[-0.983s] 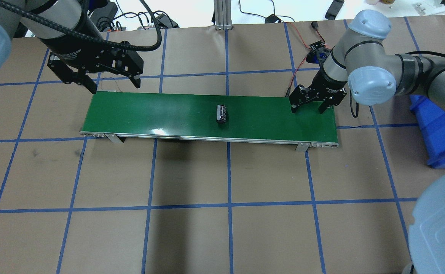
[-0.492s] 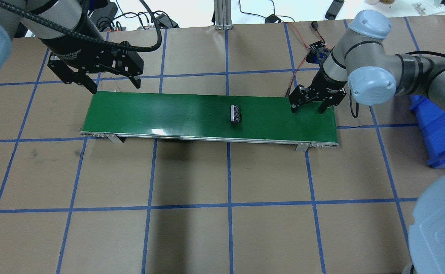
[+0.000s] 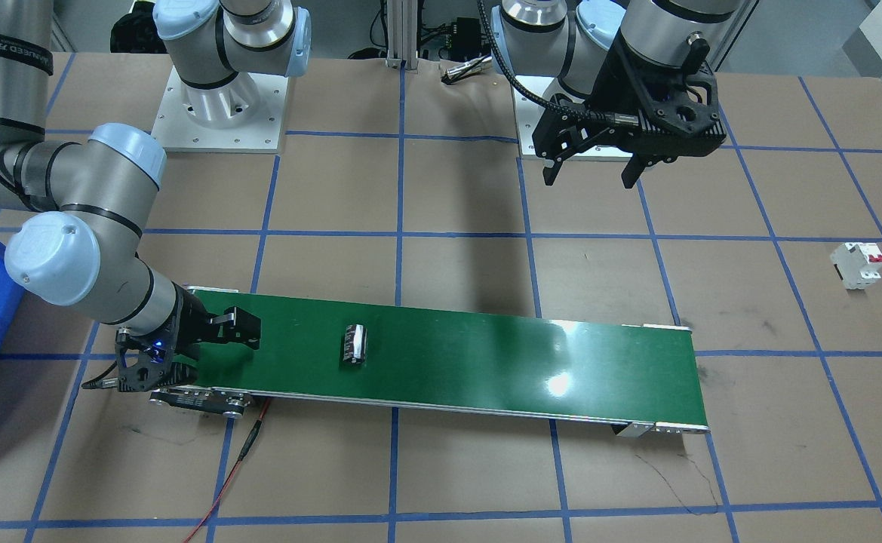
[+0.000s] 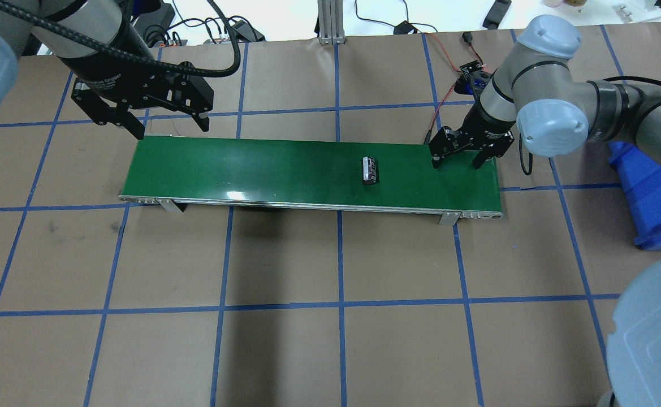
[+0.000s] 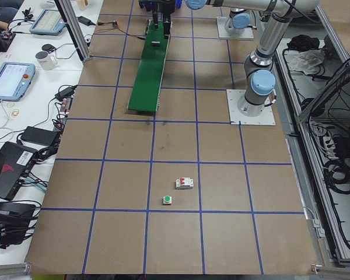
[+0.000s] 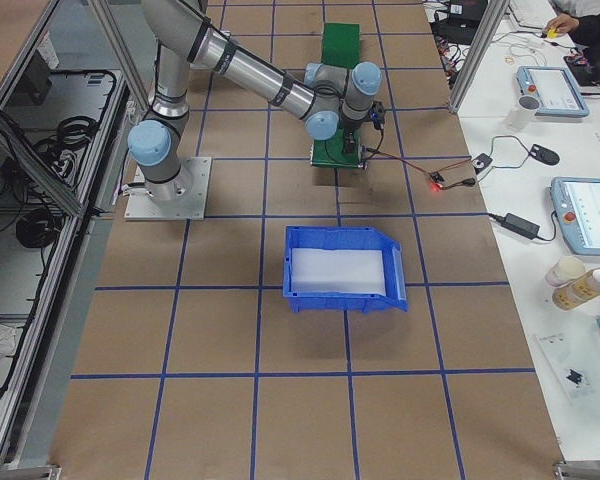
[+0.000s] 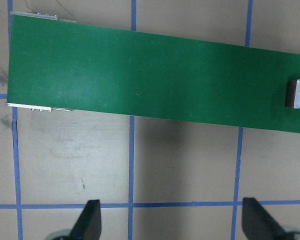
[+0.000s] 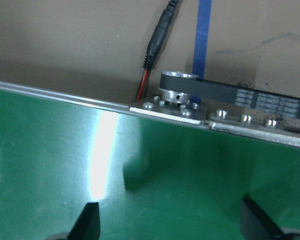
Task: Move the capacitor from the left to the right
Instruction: 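Lower the right gripper and grasp the capacitor at the belt's end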
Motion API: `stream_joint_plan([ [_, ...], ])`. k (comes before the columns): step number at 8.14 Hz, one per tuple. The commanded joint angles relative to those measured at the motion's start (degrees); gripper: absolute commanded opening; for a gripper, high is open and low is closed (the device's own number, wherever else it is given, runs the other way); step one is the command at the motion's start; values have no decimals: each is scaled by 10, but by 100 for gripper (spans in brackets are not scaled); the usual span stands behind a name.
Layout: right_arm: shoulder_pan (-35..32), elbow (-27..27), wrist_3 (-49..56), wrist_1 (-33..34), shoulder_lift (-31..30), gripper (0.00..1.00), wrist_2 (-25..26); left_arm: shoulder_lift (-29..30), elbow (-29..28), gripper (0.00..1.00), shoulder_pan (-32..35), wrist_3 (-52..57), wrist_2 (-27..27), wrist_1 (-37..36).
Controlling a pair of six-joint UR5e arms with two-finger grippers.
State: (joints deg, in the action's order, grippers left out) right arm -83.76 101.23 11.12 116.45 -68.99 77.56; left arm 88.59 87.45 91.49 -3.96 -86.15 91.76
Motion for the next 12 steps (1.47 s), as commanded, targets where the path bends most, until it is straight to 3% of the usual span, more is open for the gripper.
stream_joint_plan([
  [1,0,-1,0,0,-5,100,-32,0,0,100,0,0,0,0],
  [10,-11,0,-62,-1,-7,100,-45,0,1,100,0,0,0,0],
  [12,-43,-1,-91,4,-7,97,-10,0,2,100,0,0,0,0],
])
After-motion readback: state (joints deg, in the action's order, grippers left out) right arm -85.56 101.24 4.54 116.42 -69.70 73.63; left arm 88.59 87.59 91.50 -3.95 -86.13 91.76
